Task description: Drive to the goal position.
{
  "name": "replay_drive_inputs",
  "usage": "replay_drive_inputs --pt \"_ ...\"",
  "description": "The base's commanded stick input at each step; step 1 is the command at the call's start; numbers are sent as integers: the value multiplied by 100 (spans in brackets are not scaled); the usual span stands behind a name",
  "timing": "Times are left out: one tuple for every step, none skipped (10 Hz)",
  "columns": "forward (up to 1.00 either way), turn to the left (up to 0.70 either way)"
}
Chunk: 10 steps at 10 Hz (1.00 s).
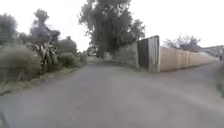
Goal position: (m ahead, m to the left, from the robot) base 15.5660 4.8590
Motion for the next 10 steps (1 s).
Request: replay_drive_inputs --pt "100 0" --pt "100 0" --pt "100 0" --pt "100 0" --pt "100 0" --pt "100 0" --pt "100 0" --pt "100 0" --pt "100 0" --pt "100 0"
